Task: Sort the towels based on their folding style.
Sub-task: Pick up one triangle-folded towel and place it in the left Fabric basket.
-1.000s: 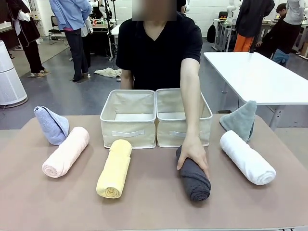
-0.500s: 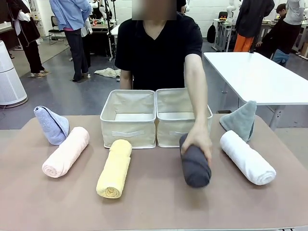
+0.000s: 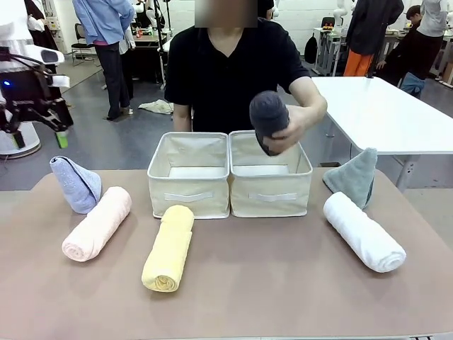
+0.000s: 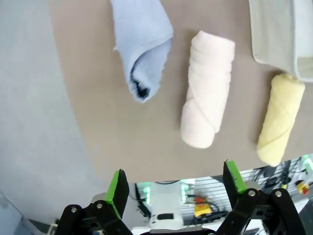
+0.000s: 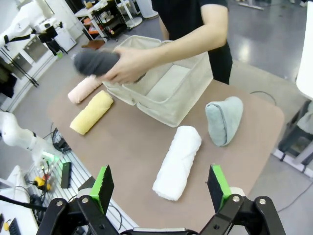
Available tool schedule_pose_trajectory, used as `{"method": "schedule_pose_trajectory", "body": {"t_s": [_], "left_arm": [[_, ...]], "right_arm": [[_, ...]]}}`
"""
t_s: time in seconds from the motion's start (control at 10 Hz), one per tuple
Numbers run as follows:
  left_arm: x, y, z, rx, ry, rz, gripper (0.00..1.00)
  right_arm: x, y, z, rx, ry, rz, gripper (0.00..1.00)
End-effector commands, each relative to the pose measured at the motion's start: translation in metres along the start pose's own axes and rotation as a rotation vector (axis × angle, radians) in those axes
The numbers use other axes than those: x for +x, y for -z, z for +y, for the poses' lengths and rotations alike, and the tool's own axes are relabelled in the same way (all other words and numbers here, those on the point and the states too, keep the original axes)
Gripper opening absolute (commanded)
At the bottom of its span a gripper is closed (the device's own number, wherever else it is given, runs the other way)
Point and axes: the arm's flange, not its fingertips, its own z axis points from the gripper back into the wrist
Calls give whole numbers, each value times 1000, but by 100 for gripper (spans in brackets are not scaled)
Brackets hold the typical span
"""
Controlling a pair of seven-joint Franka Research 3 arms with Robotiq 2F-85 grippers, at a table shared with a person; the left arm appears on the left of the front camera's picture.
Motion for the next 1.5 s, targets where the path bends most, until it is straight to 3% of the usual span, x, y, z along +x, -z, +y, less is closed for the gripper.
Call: {"method": "schedule_pose_trajectory", "body": {"t_s": [0.0, 0.2, 0.4, 0.7, 0.8, 1.3, 1.4], "left_arm": [[14, 24, -5, -46, -47, -50, 100], [18, 43, 3, -65, -1, -82, 100], [3, 35, 10, -17, 47, -221, 100], [-14, 30, 18, 50, 64, -323, 100], [7, 26, 9, 12, 50, -236, 100], [4, 32, 10, 27, 58, -251, 100], [3, 44, 7, 41, 4, -285, 100]], "right_arm": [[0, 1, 0, 5, -1, 1, 100], [0, 1, 0, 5, -1, 1, 100], [0, 1, 0, 5, -1, 1, 100], [0, 1, 0, 5, -1, 1, 100], [0, 1, 0, 5, -1, 1, 100], [0, 1, 0, 5, -1, 1, 100], [0, 1, 0, 5, -1, 1, 100]]}}
